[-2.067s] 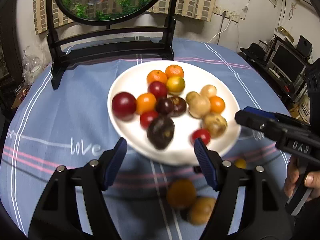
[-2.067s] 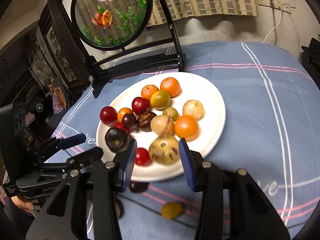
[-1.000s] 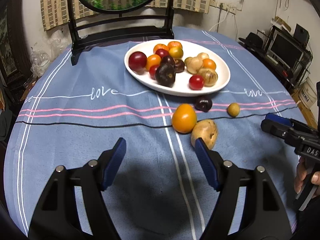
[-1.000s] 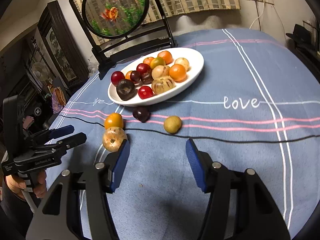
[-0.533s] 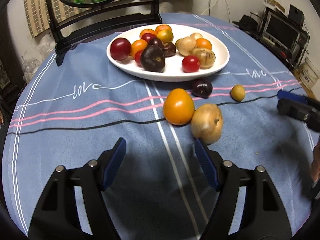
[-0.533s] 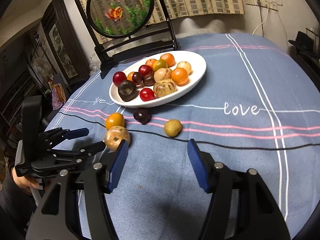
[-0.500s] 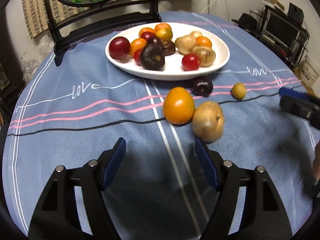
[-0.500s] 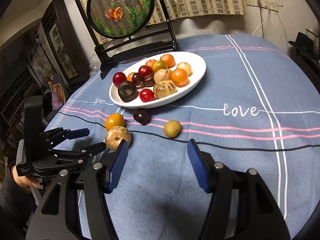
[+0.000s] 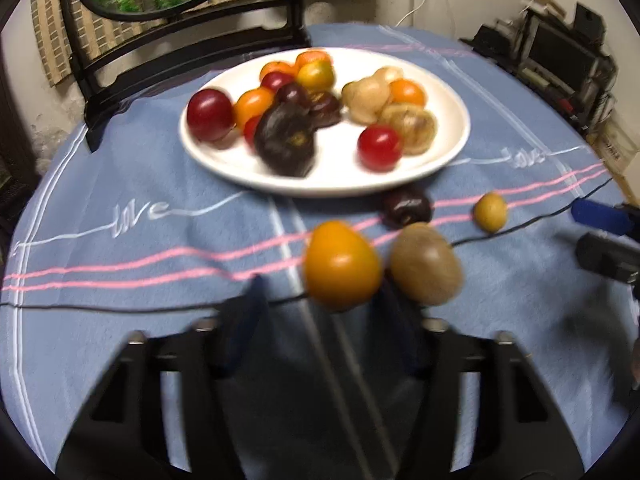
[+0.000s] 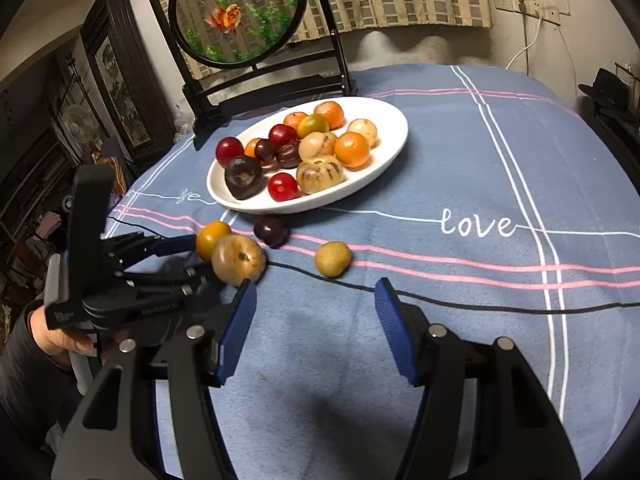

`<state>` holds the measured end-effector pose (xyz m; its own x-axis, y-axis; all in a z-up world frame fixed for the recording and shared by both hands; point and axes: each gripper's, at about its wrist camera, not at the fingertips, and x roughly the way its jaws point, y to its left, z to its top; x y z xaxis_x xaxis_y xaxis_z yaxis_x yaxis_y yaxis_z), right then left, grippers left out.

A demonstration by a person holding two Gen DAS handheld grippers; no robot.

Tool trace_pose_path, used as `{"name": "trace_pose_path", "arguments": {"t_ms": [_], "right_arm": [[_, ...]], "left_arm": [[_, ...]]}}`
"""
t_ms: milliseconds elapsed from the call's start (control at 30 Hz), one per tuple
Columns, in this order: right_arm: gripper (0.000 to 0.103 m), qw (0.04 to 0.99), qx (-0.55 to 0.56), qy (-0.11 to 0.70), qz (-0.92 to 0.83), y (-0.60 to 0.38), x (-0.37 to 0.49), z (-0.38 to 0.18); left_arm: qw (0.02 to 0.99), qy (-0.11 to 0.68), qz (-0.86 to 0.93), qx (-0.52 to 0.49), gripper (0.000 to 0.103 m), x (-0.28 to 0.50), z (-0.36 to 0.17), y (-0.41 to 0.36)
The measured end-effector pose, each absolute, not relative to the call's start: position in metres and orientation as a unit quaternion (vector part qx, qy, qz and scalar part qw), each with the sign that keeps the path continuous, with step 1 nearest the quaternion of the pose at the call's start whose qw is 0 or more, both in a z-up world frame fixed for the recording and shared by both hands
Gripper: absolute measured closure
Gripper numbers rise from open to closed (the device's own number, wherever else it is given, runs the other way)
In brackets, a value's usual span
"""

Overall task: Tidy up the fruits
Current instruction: 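Move both open tools back over the remaining fruits, then grasp an orange tomato with the left tool while the right tool grasps a small yellow fruit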

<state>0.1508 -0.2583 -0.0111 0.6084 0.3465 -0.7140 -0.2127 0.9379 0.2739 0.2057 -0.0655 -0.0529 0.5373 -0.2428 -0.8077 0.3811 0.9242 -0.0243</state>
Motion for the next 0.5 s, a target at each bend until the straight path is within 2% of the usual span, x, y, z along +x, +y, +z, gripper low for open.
{"name": "trace_pose_path", "arguments": {"t_ms": [400,467,500], "right_arm": [[0.042,0.883,-0.080,0.440,0.146,-0.216,0.178,-0.033],[0.049,0.884,-0.080,0.438,0.144,-0.214,0.186,-0.036],[0.057,0.883,-0.078,0.440,0.143,-0.213,0.190,-0.037]], "left_arm": [[0.873,0.446,-0.182,0.075,0.066,0.199,-0.051,-0.054],[0.874,0.446,-0.180,0.072,0.066,0.198,-0.050,-0.050],[0.874,0.447,-0.179,0.070,0.066,0.198,-0.050,-0.048]]}}
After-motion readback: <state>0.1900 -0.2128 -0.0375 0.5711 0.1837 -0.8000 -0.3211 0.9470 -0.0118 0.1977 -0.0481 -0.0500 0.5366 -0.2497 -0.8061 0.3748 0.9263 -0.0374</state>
